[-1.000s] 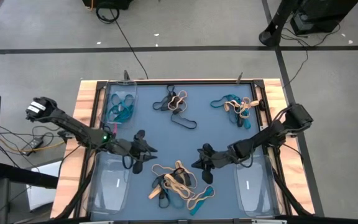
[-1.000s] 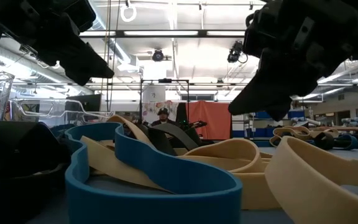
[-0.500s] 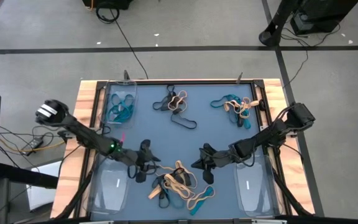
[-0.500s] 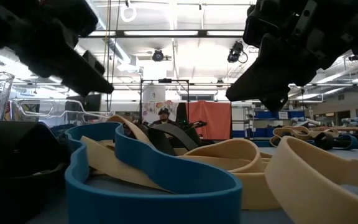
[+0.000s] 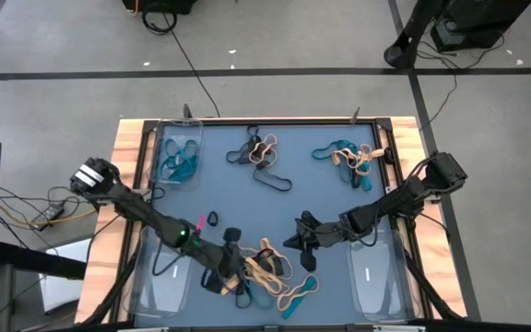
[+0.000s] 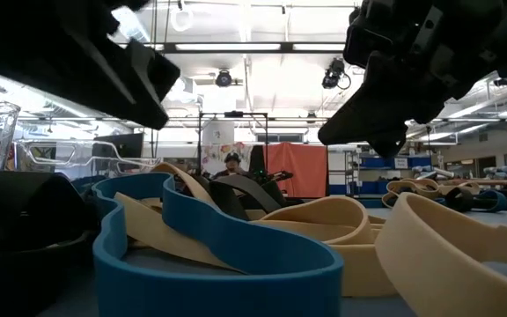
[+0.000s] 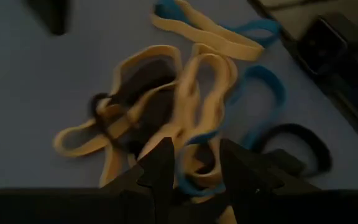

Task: Sort rubber bands into baskets
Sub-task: Put the blue rubber band into the top transparent bin

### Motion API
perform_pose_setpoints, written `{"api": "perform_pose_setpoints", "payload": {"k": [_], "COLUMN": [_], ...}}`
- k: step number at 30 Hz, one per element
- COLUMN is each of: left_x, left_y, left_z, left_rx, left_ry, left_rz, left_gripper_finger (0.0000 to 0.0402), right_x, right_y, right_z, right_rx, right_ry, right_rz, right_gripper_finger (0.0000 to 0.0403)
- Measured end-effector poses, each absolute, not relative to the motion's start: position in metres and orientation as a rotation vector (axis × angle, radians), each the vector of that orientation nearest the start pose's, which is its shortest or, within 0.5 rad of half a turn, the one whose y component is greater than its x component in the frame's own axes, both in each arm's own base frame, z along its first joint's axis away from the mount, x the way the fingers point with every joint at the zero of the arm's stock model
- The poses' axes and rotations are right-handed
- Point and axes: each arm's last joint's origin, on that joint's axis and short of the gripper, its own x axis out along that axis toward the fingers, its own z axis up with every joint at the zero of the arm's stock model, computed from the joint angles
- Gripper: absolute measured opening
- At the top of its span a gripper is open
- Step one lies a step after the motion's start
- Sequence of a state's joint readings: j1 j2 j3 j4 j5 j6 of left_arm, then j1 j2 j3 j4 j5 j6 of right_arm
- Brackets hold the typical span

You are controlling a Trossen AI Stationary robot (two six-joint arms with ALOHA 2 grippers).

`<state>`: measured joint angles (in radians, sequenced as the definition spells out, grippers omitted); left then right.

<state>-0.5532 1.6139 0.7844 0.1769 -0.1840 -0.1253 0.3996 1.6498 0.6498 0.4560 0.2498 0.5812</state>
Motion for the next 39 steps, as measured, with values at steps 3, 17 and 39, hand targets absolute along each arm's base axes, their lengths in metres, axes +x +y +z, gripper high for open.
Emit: {"api": "perform_pose_setpoints", "payload": {"k": [3,17,39], "left_x": [0.276,0.28,0.278], "left_y": [-0.169,-0.167,-0.165], "left_z": [0.168,0.134,0.133], "left_rx": [0.14,0.081,0.063], "left_ry": [0.626,0.751,0.78], "left_rz": [-0.337,-0.141,-0.128], "left_gripper_finger": [0.0133,0.0133,0.0007], "right_x": [0.284,0.285,0.305], "right_y": [0.112,0.112,0.114], "right_z": [0.143,0.144,0.167], "right_rx": [0.393,0.39,0.319], "right_ry": [0.539,0.531,0.664], "right_rz": [-0.008,-0.009,-0.058], "right_gripper_finger": [0.0007,0.0007,0.0015]}}
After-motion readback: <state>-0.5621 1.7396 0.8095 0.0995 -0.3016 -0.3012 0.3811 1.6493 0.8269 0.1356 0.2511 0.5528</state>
